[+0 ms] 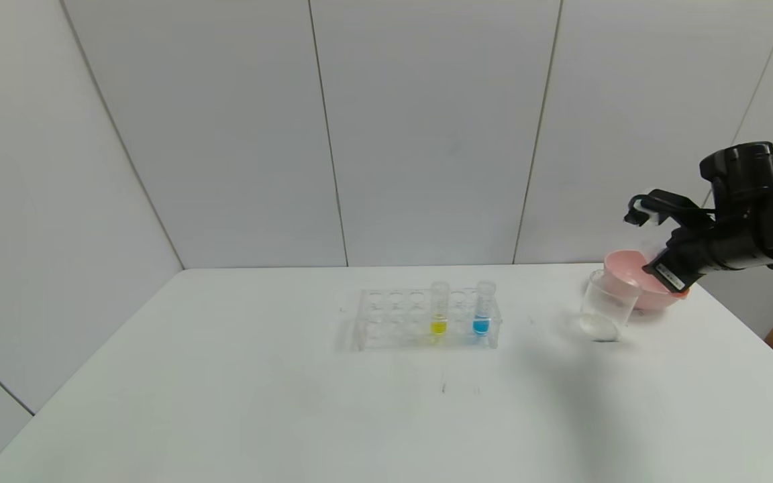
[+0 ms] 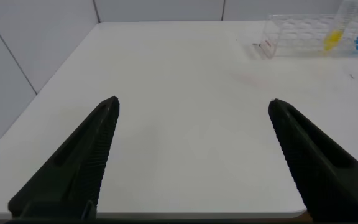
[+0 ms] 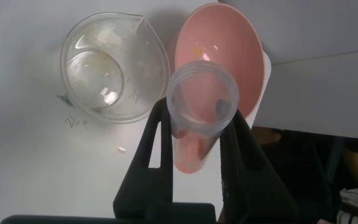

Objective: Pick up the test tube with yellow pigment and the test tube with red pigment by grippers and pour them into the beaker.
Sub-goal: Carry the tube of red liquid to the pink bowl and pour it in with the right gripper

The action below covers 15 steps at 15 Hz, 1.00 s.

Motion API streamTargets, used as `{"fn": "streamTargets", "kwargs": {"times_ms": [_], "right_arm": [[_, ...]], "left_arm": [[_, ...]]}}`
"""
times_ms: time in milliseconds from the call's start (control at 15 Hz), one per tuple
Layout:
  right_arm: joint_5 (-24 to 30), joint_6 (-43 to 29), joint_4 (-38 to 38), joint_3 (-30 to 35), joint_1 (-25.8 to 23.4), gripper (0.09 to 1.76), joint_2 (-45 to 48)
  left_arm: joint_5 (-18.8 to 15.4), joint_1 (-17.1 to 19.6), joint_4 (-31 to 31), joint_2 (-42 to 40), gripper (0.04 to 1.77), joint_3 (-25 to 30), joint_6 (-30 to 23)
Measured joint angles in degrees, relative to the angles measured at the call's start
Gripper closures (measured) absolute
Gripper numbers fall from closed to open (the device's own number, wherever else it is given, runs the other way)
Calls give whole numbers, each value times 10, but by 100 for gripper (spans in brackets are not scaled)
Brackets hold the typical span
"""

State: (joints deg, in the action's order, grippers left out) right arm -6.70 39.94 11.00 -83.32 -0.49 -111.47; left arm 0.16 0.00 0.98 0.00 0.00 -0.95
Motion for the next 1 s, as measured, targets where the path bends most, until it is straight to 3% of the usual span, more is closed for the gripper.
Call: {"fn": "streamTargets", "kwargs": {"times_ms": [200, 467, 800, 1000], "right_arm": [[-26, 22, 24, -23, 3, 135, -16], [-41, 31, 152, -86, 14, 135, -21], [-38, 77, 238, -155, 26, 135, -24], [-37, 84, 336, -214, 28, 135, -33]], "left_arm": [[0, 0, 0, 0, 9, 0, 0], [0, 0, 0, 0, 9, 0, 0], [0, 0, 0, 0, 9, 0, 0], [0, 0, 0, 0, 9, 0, 0]]}}
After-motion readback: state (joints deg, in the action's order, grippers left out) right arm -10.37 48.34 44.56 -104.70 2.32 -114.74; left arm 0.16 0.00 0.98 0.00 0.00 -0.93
